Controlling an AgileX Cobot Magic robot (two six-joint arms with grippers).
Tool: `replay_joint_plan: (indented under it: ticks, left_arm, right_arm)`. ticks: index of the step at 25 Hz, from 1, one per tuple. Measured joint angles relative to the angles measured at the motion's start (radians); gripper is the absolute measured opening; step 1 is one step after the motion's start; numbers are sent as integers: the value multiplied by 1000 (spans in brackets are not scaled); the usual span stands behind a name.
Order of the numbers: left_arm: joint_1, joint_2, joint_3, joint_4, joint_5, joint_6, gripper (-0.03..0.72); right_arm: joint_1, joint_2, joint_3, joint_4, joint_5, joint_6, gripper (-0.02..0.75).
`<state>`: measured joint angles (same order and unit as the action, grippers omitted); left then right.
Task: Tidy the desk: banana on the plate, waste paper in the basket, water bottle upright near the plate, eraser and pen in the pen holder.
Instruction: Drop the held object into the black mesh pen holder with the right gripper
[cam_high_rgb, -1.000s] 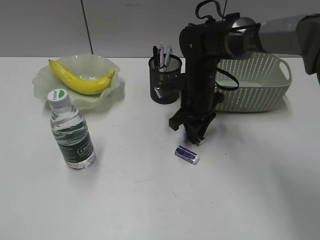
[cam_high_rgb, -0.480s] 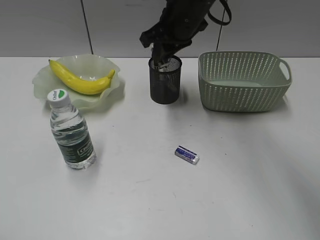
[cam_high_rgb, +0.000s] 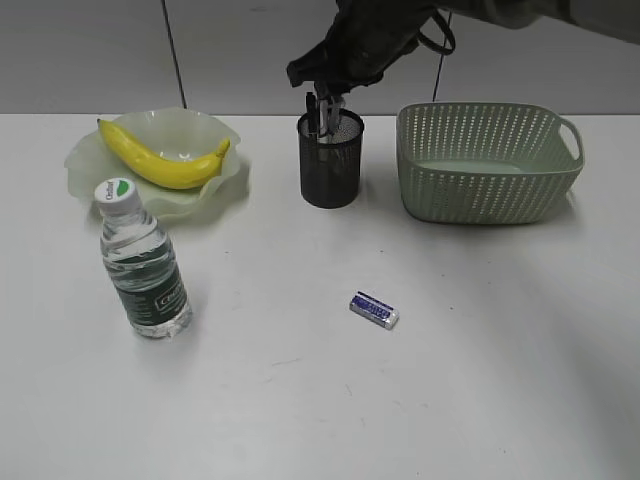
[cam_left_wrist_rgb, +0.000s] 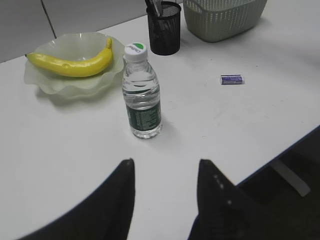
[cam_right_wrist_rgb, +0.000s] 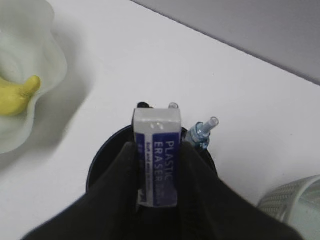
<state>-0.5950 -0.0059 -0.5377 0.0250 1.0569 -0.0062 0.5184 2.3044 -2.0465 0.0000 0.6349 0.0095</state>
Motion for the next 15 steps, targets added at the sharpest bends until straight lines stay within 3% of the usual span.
replay_joint_plan:
  ticks: [4, 9, 15]
  left_arm:
    - [0, 0, 0, 0, 0, 0, 310]
    - [0, 0, 0, 0, 0, 0, 310]
    - [0, 0, 0, 0, 0, 0, 310]
  right_arm:
    - [-12, 37, 1, 0, -6, 40, 209]
    - [-14, 43, -8, 30, 17, 50, 393]
    - [-14, 43, -121, 24, 284, 52, 461]
